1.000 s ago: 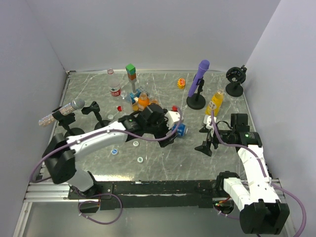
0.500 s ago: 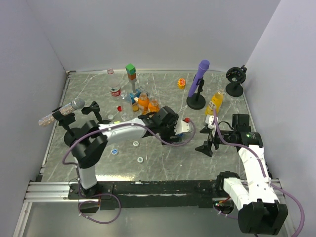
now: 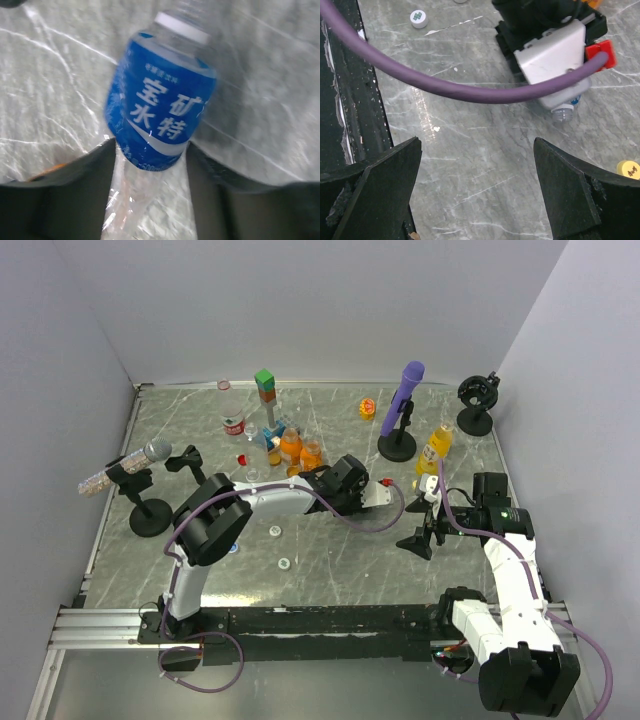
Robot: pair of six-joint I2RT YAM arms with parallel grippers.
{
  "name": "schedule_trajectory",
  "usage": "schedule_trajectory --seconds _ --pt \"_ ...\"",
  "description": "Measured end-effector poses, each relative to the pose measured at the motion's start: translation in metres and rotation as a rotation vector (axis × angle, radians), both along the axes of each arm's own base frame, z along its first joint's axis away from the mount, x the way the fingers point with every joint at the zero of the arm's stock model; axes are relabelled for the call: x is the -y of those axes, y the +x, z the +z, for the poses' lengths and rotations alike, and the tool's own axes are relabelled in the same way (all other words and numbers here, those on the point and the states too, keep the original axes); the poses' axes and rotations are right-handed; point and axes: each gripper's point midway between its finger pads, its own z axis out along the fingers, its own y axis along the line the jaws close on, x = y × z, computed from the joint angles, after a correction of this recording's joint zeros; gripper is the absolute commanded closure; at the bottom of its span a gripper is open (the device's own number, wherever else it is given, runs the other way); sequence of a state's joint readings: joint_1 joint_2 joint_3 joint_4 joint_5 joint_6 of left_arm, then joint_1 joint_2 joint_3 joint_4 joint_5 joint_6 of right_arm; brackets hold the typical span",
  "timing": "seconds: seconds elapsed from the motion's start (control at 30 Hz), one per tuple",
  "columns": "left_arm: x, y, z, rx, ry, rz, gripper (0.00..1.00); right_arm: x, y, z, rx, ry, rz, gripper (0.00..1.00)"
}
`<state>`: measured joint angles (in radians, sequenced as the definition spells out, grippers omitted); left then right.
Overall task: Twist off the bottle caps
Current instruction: Pick up the plastic bottle at the center of the board, then place the plastic bottle at the center of the board.
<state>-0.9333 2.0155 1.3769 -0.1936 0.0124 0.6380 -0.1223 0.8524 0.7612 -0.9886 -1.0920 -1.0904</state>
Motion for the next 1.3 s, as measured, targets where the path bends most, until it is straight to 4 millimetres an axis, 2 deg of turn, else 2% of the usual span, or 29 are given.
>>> schedule_trajectory --seconds 0.1,0.13,0.23,0.33,0.47,0.6,0.77,0.83,0.9,1.0,1.1,1.3 --pt "0.003 0.007 0.001 0.020 -0.011 0.016 0.72 0.000 -0.001 0.000 -0.001 0.001 0.002 0.01" --pt "0.003 0.007 0.002 0.020 -0.019 0.024 0.76 0.000 -0.001 0.000 -0.002 0.001 0.001 0.01" --pt "0.005 0.008 0.004 0.018 -0.044 0.043 0.77 0.001 -0.001 0.000 -0.003 0.002 -0.002 0.01" --pt "-0.001 -0.001 0.007 -0.004 -0.070 0.061 0.78 0.002 -0.002 -0.001 -0.002 0.000 -0.001 0.01" --pt "-0.014 -0.029 0.023 -0.095 -0.149 0.091 0.78 0.002 -0.002 -0.001 0.012 -0.006 0.008 0.01" --pt "-0.024 -0.065 0.065 -0.182 -0.305 0.095 0.78 0.000 -0.007 0.005 0.043 -0.013 0.044 0.01" --pt "-0.027 -0.116 0.134 -0.243 -0.593 0.013 0.77 -0.008 -0.010 0.051 0.174 0.004 0.148 0.01" --pt "-0.030 -0.137 0.146 -0.280 -0.677 -0.020 0.77 -0.014 -0.005 0.072 0.252 0.026 0.204 0.01" --pt "-0.032 -0.156 0.150 -0.325 -0.739 -0.045 0.77 -0.025 -0.005 0.091 0.309 0.067 0.275 0.01" --pt "-0.033 -0.175 0.147 -0.383 -0.781 -0.058 0.77 -0.050 -0.017 0.108 0.300 0.138 0.402 0.01" --pt "-0.031 -0.184 0.149 -0.415 -0.819 -0.063 0.77 -0.070 -0.037 0.108 0.165 0.184 0.485 0.01" --pt "-0.036 -0.189 0.172 -0.405 -0.914 -0.073 0.76 -0.093 -0.061 0.102 0.080 0.160 0.584 0.02"
